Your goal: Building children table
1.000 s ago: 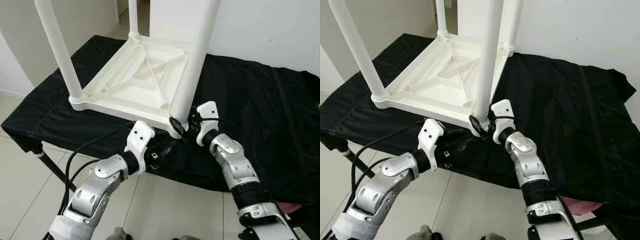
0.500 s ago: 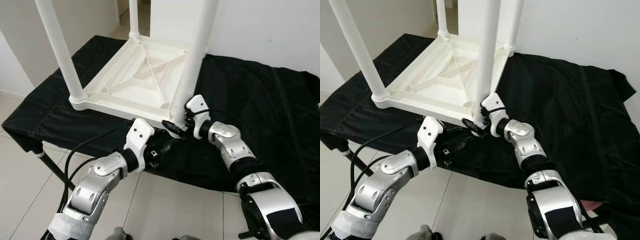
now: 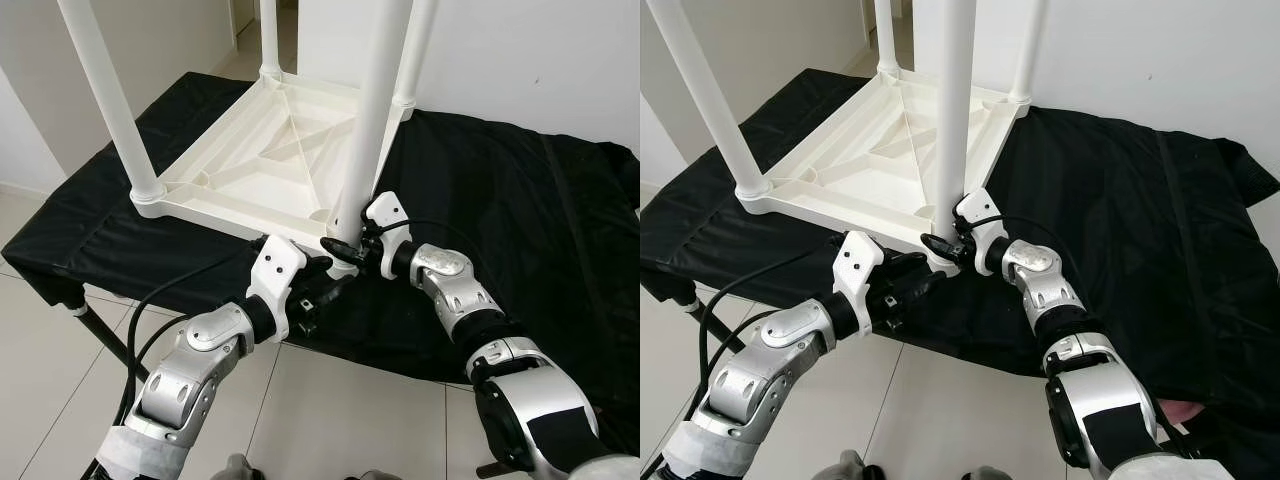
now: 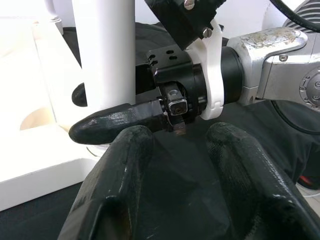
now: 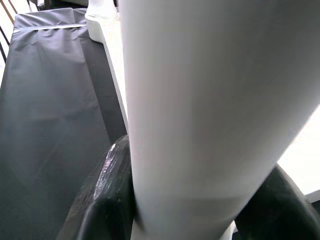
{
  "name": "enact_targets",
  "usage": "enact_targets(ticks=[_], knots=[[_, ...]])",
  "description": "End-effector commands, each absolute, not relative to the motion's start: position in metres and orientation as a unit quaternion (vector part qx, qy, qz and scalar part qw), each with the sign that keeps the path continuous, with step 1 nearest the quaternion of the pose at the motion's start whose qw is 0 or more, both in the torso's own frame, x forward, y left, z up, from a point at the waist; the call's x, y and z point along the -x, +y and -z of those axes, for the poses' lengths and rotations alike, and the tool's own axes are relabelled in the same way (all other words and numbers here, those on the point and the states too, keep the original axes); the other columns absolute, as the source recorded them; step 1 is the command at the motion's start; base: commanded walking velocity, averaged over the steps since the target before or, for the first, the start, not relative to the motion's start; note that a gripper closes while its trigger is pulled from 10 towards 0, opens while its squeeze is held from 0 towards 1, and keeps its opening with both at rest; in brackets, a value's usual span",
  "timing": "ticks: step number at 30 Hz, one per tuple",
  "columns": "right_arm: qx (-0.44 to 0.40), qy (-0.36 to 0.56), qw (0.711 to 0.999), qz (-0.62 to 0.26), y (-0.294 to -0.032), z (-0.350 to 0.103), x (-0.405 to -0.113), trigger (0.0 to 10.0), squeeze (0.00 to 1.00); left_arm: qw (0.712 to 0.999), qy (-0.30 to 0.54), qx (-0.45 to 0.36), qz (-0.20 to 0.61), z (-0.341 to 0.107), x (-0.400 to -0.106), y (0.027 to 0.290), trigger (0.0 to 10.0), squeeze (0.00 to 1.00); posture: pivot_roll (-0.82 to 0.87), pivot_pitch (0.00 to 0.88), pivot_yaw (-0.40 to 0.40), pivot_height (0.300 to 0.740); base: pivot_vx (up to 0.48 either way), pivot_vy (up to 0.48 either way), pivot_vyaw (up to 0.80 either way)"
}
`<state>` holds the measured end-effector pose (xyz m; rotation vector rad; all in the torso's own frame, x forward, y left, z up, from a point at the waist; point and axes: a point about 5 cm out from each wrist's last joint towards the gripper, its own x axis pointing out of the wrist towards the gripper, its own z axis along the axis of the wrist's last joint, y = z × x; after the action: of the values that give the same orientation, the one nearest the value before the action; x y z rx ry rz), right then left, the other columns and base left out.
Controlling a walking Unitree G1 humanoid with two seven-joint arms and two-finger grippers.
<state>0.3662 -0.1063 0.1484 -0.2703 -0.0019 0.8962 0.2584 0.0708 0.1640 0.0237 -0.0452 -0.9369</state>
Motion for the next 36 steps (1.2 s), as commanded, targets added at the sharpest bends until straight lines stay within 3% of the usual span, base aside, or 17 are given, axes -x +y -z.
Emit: enact_targets(ticks=[1, 2, 3, 4, 5, 7, 8, 13, 15, 24, 32, 33, 36], knots=[[0.129, 0.018, 0.908, -0.399, -0.115, -0.136, -0.364, 0.0, 0.00, 0.892, -0.018, -0.011, 0.451, -0.163, -0.258, 0.070, 10.0, 0.00, -0.04, 0.041, -0.006, 0.740, 0.000, 0.000, 0.00], [0.129, 0.018, 0.908, -0.399, -0.115, -0.136, -0.364, 0.0, 0.00, 0.892, -0.018, -0.011, 0.451, -0.163, -0.258, 0.070, 10.0, 0.00, -0.04, 0.041, -0.006, 0.740, 0.000, 0.000, 0.00], [0.131, 0.012, 0.914, -0.383, -0.117, -0.137, -0.364, 2.2, 0.00, 0.892, -0.018, -0.011, 0.452, -0.163, -0.258, 0.070, 10.0, 0.00, -0.04, 0.041, -0.006, 0.740, 0.000, 0.000, 0.00], [0.131, 0.012, 0.914, -0.383, -0.117, -0.137, -0.364, 2.2, 0.00, 0.892, -0.018, -0.011, 0.452, -0.163, -0.258, 0.070, 10.0, 0.00, -0.04, 0.041, -0.006, 0.740, 0.000, 0.000, 0.00], [0.136, -0.003, 0.937, -0.323, -0.123, -0.142, -0.368, 10.0, 0.00, 0.892, -0.017, -0.010, 0.452, -0.162, -0.258, 0.069, 10.0, 0.00, -0.05, 0.044, -0.007, 0.740, 0.000, 0.000, 0.00], [0.138, -0.010, 0.944, -0.298, -0.125, -0.144, -0.369, 10.0, 0.00, 0.891, -0.017, -0.009, 0.453, -0.162, -0.258, 0.069, 10.0, 0.00, -0.05, 0.044, -0.007, 0.740, 0.000, 0.000, 0.00], [0.107, -0.010, 0.962, -0.250, -0.128, -0.146, -0.370, 10.0, 0.00, 0.891, -0.016, -0.009, 0.453, -0.162, -0.257, 0.069, 10.0, 0.00, -0.05, 0.045, -0.007, 0.740, 0.000, 0.000, 0.00], [0.075, -0.012, 0.976, -0.204, -0.128, -0.147, -0.370, 10.0, 0.00, 0.891, -0.015, -0.008, 0.454, -0.161, -0.256, 0.069, 10.0, 0.00, -0.05, 0.048, -0.006, 0.740, 0.000, 0.000, 0.00], [0.049, -0.018, 0.988, -0.144, -0.126, -0.147, -0.367, 10.0, 0.00, 0.890, -0.014, -0.007, 0.456, -0.161, -0.256, 0.068, 10.0, 0.00, -0.05, 0.048, -0.009, 0.740, 0.000, 0.000, 0.00], [0.018, -0.040, 0.998, -0.042, -0.103, -0.146, -0.347, 10.0, 0.00, 0.889, -0.014, -0.008, 0.457, -0.161, -0.256, 0.068, 10.0, 0.00, -0.04, 0.042, -0.016, 0.740, 0.000, 0.000, 0.00], [0.003, -0.051, 0.998, -0.045, -0.091, -0.151, -0.342, 10.0, 0.00, 0.889, -0.014, -0.008, 0.458, -0.161, -0.255, 0.068, 10.0, 0.00, -0.04, 0.034, -0.019, 0.740, 0.000, 0.000, 0.00], [-0.004, -0.052, 0.997, -0.051, -0.092, -0.152, -0.341, 10.0, 1.00, 0.889, -0.014, -0.008, 0.458, -0.161, -0.255, 0.067, 10.0, 0.00, -0.04, 0.032, -0.024, 0.740, 0.000, 0.000, 0.00], [-0.008, -0.055, 0.997, -0.058, -0.094, -0.153, -0.340, 10.0, 1.00, 0.889, -0.014, -0.009, 0.457, -0.160, -0.255, 0.068, 10.0, 0.00, -0.04, 0.030, -0.026, 0.740, 0.000, 0.000, 0.00]])
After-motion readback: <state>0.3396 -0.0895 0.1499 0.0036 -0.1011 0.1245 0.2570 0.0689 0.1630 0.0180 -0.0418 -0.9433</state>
